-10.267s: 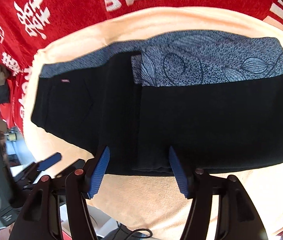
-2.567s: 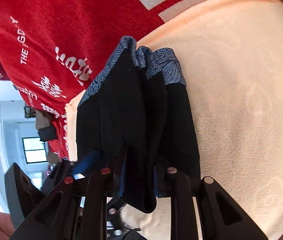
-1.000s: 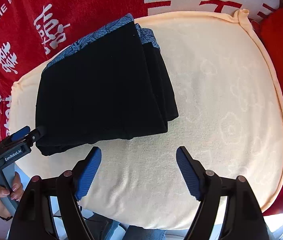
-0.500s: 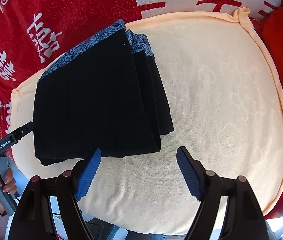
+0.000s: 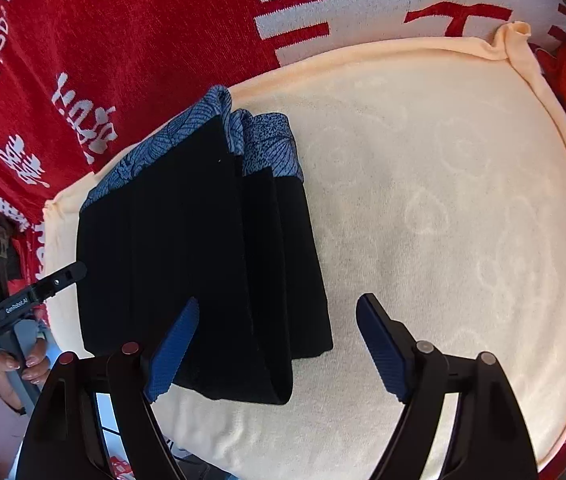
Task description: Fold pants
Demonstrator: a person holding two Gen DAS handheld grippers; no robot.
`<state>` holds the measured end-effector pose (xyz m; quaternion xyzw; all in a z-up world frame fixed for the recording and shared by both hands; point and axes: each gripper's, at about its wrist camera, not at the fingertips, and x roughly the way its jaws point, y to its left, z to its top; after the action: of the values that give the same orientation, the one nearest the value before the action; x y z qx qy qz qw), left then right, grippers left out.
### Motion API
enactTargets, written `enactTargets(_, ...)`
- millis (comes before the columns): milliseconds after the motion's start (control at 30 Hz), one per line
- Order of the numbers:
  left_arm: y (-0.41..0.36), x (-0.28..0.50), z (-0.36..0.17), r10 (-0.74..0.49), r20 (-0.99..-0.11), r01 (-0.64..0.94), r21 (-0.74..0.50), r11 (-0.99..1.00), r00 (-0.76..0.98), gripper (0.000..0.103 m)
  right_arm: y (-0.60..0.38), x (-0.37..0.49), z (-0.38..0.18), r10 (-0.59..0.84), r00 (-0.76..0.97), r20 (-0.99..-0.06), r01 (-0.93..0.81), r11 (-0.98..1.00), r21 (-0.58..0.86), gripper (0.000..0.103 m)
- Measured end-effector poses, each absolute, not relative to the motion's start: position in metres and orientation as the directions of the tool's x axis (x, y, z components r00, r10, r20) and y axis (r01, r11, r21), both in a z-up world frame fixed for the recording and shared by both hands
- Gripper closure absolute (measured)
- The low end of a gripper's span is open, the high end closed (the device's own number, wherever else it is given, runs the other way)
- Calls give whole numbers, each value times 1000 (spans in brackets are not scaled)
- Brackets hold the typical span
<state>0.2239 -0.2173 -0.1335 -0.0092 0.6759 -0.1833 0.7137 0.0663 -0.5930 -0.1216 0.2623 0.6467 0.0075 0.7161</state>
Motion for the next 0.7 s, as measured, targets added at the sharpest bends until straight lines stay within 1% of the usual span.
enactTargets(67, -216, 227, -139, -301, -954, 261, -290, 921, 2, 8, -605, 71, -135, 427, 156, -891, 340, 823, 454, 19)
enactTargets(200, -216, 231, -149, -386, -921, 269, -385, 883, -51, 8, -614, 75, -152, 525, 173, -833, 329, 767, 552, 19)
enactTargets(300, -221, 231, -161, -400, -913, 281, -407, 869, -83, 8, -614, 77, -164, 618, 188, -764, 304, 703, 643, 19)
enactTargets(333, -222, 230, -165, -411, -907, 282, -419, 863, -89, 7, -612, 79, -167, 633, 182, -752, 290, 696, 656, 19)
enactTargets(367, -225, 231, -170, -421, -902, 279, -430, 859, -96, 0, -608, 82, -173, 656, 168, -736, 263, 690, 675, 18)
enactTargets(500, -237, 232, -181, -445, -889, 269, -457, 848, -105, 0, -601, 94, -180, 684, 157, -712, 204, 683, 701, 17)
enactTargets(700, -244, 232, -189, -457, -881, 217, -473, 854, -122, 0, -605, 102, -189, 713, 187, -676, 310, 610, 729, 17)
